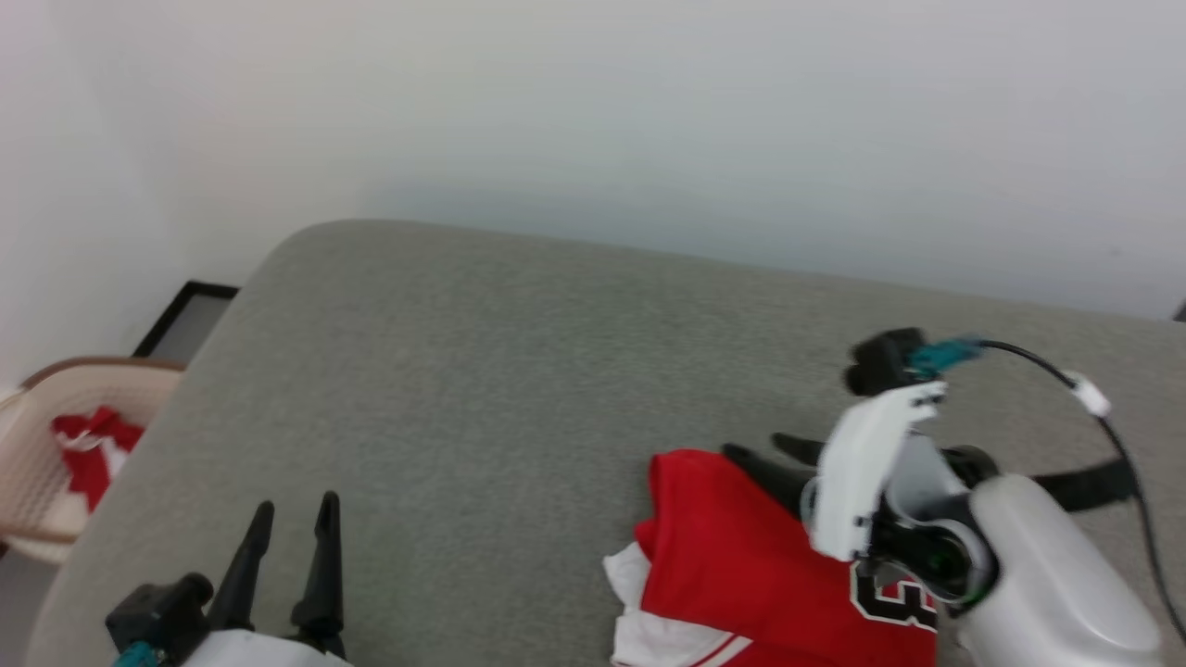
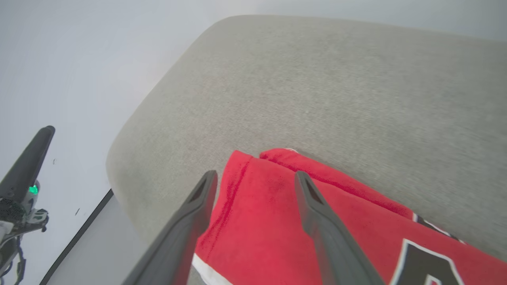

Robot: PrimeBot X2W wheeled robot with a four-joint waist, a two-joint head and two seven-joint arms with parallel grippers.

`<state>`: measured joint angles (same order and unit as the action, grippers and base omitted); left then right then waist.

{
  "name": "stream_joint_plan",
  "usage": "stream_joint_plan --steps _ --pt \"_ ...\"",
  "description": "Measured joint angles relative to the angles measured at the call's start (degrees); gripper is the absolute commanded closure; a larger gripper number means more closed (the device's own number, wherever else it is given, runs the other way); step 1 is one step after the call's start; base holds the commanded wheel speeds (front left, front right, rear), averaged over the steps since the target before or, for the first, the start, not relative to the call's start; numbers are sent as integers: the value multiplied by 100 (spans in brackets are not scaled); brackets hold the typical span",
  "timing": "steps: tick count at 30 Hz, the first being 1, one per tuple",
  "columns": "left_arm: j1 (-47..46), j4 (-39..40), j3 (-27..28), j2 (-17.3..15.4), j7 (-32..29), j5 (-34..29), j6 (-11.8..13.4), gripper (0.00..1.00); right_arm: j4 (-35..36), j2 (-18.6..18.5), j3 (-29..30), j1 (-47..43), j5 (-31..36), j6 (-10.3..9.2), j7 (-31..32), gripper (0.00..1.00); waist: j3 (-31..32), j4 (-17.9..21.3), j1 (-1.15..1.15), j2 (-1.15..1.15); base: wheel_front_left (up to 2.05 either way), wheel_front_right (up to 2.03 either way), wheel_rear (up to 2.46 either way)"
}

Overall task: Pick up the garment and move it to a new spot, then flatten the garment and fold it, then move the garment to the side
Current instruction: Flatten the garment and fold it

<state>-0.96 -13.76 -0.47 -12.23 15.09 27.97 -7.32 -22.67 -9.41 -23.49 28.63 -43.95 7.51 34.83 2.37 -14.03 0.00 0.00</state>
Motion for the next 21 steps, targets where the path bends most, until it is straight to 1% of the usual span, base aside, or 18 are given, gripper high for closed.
stream_joint_plan --steps 9,12,13,17,21 --pt "197 82 278 -60 2 -87 0 0 404 -661 314 -595 -168 -1 -910 0 53 572 0 0 0 0 0" --pt "297 124 393 -102 2 -125 0 0 512 -906 433 -843 -112 -2 -1332 0 78 749 0 0 0 0 0" --pt "350 156 472 -129 2 -126 0 0 546 -1048 516 -989 -86 -3 -1624 0 98 857 0 0 0 0 0" --pt "481 186 623 -192 1 -137 0 0 654 -1281 512 -1345 -27 -3 -2167 0 148 1032 0 0 0 0 0" --pt "595 168 700 -229 2 -203 0 0 746 -1607 439 -1621 165 -3 -2794 0 204 1150 0 0 0 0 0"
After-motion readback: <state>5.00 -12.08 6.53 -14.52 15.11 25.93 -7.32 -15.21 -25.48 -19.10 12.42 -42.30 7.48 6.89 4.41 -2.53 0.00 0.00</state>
